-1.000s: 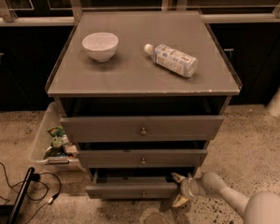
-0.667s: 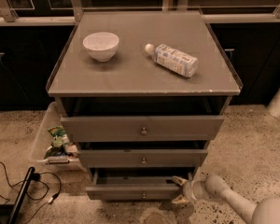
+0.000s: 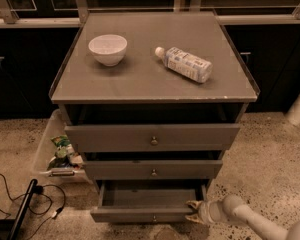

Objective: Open bottom drawer

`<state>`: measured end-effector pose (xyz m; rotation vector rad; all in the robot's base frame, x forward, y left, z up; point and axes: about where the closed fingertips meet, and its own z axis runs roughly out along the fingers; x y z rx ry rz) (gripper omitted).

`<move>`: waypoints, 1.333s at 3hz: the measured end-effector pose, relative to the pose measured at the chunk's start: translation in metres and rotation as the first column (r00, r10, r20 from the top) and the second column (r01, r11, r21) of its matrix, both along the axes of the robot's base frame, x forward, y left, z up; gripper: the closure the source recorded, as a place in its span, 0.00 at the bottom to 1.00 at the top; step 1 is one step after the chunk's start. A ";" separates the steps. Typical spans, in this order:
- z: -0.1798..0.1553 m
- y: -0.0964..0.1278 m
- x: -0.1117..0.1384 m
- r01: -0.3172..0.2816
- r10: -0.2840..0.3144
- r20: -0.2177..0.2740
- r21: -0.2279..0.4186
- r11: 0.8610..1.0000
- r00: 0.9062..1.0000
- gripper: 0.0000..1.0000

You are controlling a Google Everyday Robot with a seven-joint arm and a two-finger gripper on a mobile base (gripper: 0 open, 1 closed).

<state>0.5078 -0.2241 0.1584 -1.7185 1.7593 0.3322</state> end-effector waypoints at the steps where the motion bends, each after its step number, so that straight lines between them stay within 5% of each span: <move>1: 0.003 -0.003 -0.006 0.002 -0.002 0.002 -0.005 1.000 1.000 0.81; 3: 0.003 -0.003 -0.006 0.002 -0.002 0.002 -0.005 1.000 1.000 0.35; 4: 0.003 -0.005 -0.015 -0.008 0.008 -0.008 0.026 1.000 1.000 0.36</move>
Offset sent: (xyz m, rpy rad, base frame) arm -0.0061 -0.0029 0.0031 -0.0051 -0.0021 -0.0017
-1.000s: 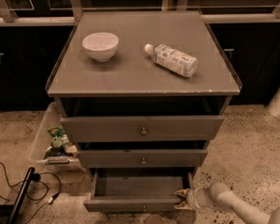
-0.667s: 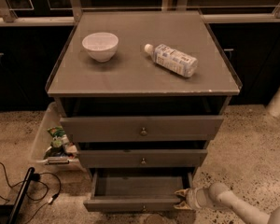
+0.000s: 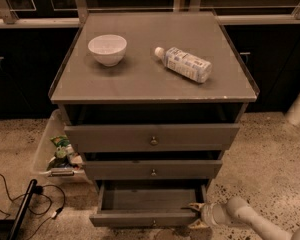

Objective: Open bottom drawer

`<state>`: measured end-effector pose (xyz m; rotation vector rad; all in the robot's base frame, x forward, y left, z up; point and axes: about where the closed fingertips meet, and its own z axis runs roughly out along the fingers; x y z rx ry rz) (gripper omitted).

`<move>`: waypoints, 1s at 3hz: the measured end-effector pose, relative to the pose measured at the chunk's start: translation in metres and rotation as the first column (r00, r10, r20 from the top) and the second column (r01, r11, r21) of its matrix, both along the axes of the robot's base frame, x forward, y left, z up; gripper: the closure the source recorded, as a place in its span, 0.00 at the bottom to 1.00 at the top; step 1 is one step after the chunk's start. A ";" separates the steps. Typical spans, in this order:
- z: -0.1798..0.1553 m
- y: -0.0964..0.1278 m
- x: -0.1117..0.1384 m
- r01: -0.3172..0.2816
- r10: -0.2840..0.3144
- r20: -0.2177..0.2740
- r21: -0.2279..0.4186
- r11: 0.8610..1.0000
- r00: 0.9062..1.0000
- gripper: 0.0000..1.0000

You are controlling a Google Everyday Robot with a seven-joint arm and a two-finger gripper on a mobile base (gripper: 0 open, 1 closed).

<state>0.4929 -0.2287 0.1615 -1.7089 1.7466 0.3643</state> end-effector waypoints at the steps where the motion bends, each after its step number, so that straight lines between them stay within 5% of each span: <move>1: -0.008 -0.005 -0.031 -0.021 0.022 -0.024 0.033 0.999 0.999 0.60; 3: -0.002 -0.004 -0.039 -0.028 0.028 -0.022 0.036 0.999 0.999 1.00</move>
Offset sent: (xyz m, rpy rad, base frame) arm -0.0925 -0.0224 0.0017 0.0644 0.0140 0.0391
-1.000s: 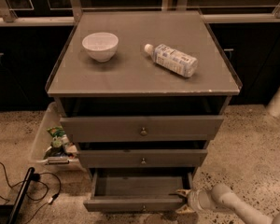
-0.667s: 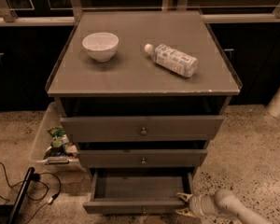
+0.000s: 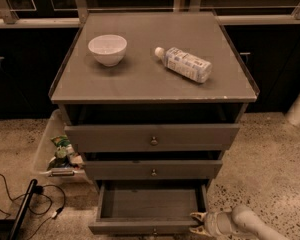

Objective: Open bottom drawer

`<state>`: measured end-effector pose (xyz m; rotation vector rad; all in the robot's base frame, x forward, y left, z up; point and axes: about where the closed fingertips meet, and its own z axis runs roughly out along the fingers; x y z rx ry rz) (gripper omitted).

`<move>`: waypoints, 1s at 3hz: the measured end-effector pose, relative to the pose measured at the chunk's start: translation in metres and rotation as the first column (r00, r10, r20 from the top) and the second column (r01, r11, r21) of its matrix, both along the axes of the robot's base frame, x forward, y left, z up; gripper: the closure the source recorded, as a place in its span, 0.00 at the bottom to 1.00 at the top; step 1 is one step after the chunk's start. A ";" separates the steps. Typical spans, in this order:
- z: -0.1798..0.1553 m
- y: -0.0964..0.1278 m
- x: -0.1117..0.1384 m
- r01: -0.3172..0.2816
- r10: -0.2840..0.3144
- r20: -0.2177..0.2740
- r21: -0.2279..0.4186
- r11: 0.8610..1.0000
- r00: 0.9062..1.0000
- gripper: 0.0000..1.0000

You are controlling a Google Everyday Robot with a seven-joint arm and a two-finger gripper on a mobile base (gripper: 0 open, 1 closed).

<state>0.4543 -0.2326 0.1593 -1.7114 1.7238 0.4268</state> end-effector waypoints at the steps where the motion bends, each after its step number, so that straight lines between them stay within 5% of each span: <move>1: 0.002 0.000 0.000 0.000 0.000 0.000 0.000 1.000 1.000 1.00; 2: 0.002 -0.001 -0.011 -0.002 0.002 -0.004 0.001 1.000 1.000 1.00; 3: 0.002 -0.001 -0.011 -0.002 0.002 -0.004 0.001 1.000 1.000 0.82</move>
Offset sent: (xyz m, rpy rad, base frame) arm -0.2282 -0.0520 0.0059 0.0166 0.0583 0.0216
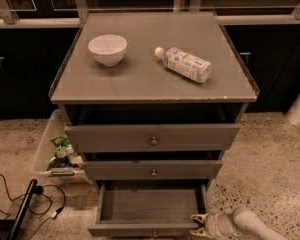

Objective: Open bottom drawer

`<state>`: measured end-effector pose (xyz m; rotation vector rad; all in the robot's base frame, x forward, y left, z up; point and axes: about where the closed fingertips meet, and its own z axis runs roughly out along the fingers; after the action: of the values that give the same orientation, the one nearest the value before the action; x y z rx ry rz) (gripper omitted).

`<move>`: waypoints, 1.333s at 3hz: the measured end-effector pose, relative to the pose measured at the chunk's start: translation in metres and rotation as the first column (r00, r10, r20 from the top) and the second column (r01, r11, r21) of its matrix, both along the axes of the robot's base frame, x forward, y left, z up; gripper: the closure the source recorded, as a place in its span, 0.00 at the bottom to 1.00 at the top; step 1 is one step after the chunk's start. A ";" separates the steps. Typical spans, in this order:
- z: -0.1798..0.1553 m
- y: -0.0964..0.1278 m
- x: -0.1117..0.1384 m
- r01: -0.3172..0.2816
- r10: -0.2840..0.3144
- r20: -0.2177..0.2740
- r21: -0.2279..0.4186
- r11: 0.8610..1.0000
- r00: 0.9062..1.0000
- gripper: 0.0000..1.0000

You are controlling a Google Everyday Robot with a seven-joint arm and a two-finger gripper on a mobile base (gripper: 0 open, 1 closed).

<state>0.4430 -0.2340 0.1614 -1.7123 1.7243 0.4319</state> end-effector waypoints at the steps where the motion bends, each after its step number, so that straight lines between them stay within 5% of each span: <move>1: 0.000 0.000 0.000 0.000 0.000 0.000 0.000 1.000 1.000 0.58; 3: 0.000 0.000 0.000 0.000 0.000 0.000 0.000 1.000 1.000 0.12; 4: 0.000 0.000 0.000 0.000 0.000 0.000 0.000 1.000 1.000 0.00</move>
Offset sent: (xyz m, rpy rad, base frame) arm 0.0000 0.0000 0.0000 0.0000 0.0000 0.0000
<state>0.4430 -0.2338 0.1614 -1.7123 1.7242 0.4323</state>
